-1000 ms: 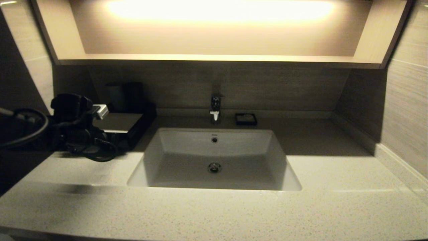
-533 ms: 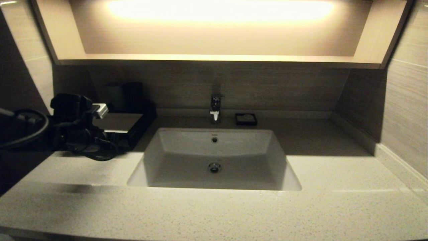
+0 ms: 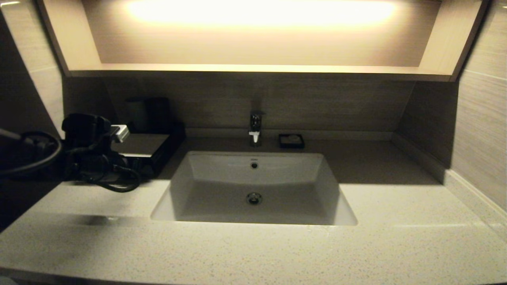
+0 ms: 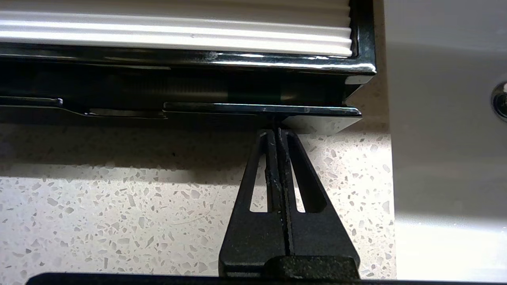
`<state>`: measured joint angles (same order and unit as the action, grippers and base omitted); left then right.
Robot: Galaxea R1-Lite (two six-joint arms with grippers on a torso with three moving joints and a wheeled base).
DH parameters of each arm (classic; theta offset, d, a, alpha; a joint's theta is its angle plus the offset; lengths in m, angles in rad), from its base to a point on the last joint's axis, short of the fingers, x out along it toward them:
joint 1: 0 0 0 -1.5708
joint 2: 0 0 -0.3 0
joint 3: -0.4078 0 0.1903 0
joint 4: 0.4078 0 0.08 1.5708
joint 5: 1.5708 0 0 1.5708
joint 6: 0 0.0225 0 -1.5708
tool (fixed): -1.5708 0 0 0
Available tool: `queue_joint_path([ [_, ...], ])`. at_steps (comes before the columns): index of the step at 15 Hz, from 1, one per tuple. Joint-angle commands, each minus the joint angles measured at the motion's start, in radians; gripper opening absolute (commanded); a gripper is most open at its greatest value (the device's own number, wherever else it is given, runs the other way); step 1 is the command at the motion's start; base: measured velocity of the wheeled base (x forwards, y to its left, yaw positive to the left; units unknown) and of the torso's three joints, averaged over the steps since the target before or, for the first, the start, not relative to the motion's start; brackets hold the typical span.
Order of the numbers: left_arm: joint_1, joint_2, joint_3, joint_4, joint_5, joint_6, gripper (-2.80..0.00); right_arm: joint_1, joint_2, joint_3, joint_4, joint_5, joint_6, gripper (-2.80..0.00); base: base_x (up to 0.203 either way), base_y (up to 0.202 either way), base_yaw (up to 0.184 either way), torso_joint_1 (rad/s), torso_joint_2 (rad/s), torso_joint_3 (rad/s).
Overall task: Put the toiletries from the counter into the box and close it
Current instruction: Close the drawer
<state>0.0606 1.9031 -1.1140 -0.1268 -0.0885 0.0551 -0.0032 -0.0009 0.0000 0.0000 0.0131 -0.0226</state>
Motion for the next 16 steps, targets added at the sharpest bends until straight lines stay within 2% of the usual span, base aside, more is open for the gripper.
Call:
queue_joint_path([
  [1,0.001,0.005,-0.002,-0.007,0.0,0.0,-2.8,0.0,0.0,0.002,0.0,0.001,0.0,-2.8,0.0,0.0,0.0,0.0,0.0,0.0],
  [16,0.001,0.024,0.005,-0.075,0.0,0.0,-2.8,0.0,-0.001,0.002,0.0,0.001,0.0,-2.8,0.0,0.0,0.0,0.0,0.0,0.0],
])
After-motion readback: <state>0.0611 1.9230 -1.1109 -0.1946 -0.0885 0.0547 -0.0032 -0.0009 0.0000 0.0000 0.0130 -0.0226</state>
